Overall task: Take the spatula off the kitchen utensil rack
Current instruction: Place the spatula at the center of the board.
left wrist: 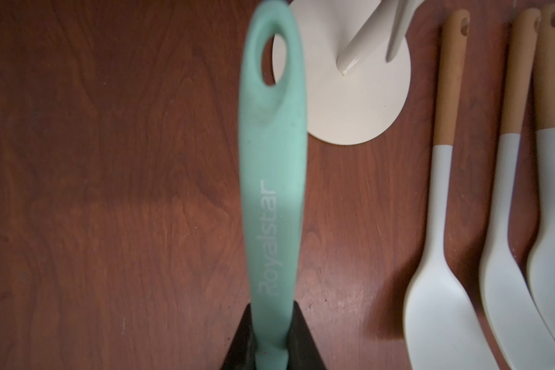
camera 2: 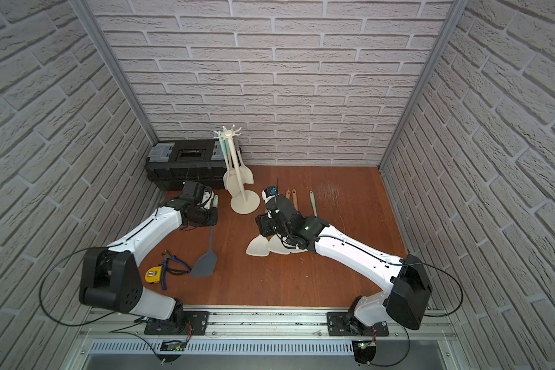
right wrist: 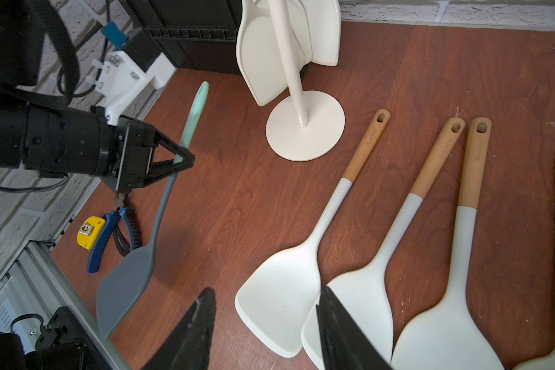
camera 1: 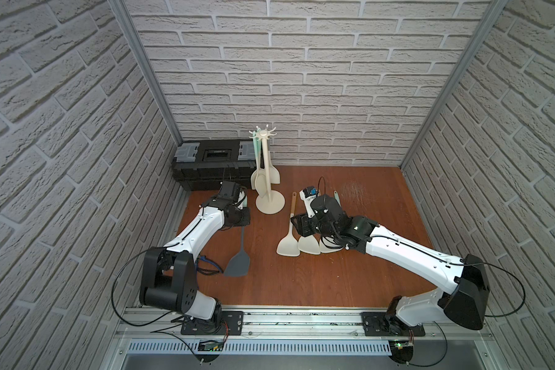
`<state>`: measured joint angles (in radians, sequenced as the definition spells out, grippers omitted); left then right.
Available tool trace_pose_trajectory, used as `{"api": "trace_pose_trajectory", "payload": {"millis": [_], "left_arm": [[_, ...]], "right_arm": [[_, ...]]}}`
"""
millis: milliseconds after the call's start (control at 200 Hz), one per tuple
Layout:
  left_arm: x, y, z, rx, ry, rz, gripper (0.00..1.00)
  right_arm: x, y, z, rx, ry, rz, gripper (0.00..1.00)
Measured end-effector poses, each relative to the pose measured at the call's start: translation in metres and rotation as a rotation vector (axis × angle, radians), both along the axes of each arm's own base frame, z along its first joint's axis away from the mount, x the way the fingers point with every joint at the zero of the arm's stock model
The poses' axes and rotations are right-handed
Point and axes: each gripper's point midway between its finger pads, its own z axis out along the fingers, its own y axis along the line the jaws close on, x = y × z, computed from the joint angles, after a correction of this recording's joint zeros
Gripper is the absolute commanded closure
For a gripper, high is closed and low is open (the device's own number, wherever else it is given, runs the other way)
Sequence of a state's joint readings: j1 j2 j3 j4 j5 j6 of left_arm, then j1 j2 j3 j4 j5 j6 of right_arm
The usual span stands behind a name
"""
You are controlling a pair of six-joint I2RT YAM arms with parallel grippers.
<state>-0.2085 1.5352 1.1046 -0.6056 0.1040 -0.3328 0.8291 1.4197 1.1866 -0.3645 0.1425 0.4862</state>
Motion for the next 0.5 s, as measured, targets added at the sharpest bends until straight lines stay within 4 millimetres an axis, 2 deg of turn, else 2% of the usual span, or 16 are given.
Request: {"api": "trace_pose_trajectory", "payload": {"millis": [275,495], "left_arm": [[0.038,-0.008,-0.037,0.002,0.055,0.014,1.00],[0.045,-0.009,-0.071,0.008,0.109,0.041,1.00]], "right_arm": [[0.000,-0.016,-0.021,-0.067,0.024,-0.037,0.47],[0.000,-0.032,-0.041,-0.115,0.054,-0.070,0.47]]}}
